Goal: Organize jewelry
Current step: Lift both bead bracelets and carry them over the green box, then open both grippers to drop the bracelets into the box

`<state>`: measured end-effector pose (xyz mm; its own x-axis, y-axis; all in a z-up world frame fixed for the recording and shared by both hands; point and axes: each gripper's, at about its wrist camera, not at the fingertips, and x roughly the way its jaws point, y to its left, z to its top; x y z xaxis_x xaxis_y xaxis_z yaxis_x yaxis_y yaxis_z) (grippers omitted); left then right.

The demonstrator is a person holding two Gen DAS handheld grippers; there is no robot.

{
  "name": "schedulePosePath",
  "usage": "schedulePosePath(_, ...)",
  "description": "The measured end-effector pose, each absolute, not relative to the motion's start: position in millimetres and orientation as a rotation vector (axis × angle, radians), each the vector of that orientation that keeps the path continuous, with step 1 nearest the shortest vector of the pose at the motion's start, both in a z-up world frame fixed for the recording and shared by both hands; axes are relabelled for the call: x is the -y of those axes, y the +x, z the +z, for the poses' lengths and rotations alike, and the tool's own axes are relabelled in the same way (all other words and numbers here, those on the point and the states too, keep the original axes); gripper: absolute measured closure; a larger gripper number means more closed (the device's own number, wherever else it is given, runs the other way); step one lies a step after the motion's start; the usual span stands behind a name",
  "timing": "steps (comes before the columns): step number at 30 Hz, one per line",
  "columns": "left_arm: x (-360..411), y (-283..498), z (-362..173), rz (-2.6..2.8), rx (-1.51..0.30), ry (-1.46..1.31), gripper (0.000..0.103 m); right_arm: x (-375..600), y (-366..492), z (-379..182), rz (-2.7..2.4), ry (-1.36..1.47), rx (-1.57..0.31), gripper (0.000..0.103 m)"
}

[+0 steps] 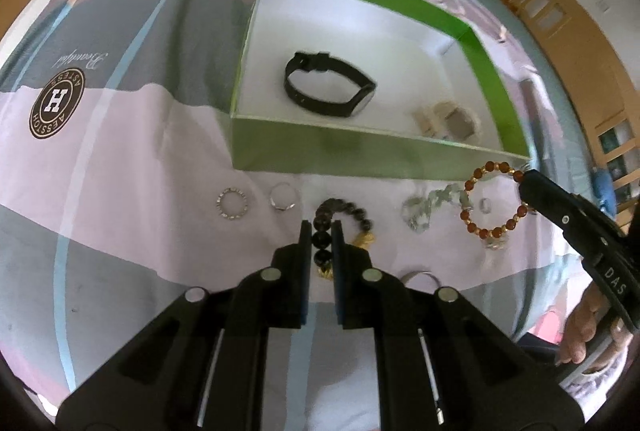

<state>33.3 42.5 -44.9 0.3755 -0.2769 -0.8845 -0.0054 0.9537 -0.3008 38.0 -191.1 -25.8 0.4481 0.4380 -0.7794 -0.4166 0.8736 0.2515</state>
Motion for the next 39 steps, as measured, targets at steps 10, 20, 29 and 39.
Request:
schedulePosePath(10, -40, 34, -35, -0.225, -1.147, -0.29, 0.094, 203, 35, 2, 0.654, 0.158, -0.89, 0.096)
schedulePosePath(20, -31, 24, -2, -0.2, -0.993, -0.216, 0.094, 190, 37, -9, 0.582, 0.062, -0.92, 0.096)
schedulePosePath(29, -11, 2, 50, -0.099, -0.669, -0.083, 0.094, 197, 29, 6, 0.532, 0.041, -0.815, 0.096)
schedulePosePath(39, -3, 7, 72, -0.029, -0.551, -0.037, 0.094, 204, 20, 38, 0.358, 0.042, -0.571, 0.096)
